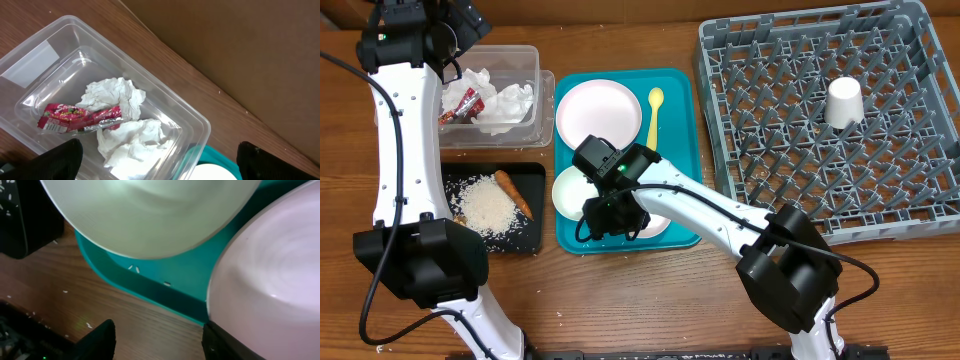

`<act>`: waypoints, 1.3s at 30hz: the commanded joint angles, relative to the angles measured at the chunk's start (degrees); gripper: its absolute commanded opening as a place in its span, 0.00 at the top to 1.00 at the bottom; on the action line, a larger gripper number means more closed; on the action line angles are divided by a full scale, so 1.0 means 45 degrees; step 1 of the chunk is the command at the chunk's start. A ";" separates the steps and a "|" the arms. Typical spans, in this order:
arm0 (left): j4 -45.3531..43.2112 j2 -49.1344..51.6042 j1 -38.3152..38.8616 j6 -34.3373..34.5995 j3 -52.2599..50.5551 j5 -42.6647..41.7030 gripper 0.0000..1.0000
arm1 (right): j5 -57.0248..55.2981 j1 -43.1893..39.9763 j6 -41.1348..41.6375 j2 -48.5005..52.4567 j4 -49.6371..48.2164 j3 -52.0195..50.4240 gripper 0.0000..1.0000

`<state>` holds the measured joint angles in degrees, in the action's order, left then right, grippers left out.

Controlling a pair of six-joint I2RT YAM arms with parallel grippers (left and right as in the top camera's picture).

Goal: Sort waste into correct bins and load items into the dishwasher
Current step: 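Grasp the rim of the pink bowl with the right gripper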

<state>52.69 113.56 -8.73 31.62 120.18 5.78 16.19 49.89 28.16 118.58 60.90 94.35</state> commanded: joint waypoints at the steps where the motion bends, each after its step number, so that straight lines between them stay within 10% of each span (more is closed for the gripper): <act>1: -0.0010 -0.0233 0.0029 0.0170 0.0151 -0.0015 0.00 | -0.0199 -0.0034 0.0141 0.0083 -0.0092 0.0316 0.41; 25: -0.0010 -0.0233 0.0029 0.0170 0.0151 -0.0015 0.00 | -0.1817 0.0165 -0.1972 0.0228 -0.0690 -0.0792 0.48; 39: -0.0010 -0.0233 0.0029 0.0170 0.0151 -0.0015 0.00 | -0.1914 0.0087 -0.1676 0.0223 -0.0238 -0.0165 0.96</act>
<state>52.69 113.56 -8.73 31.62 120.18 5.80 7.33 50.28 20.49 119.15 59.42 91.61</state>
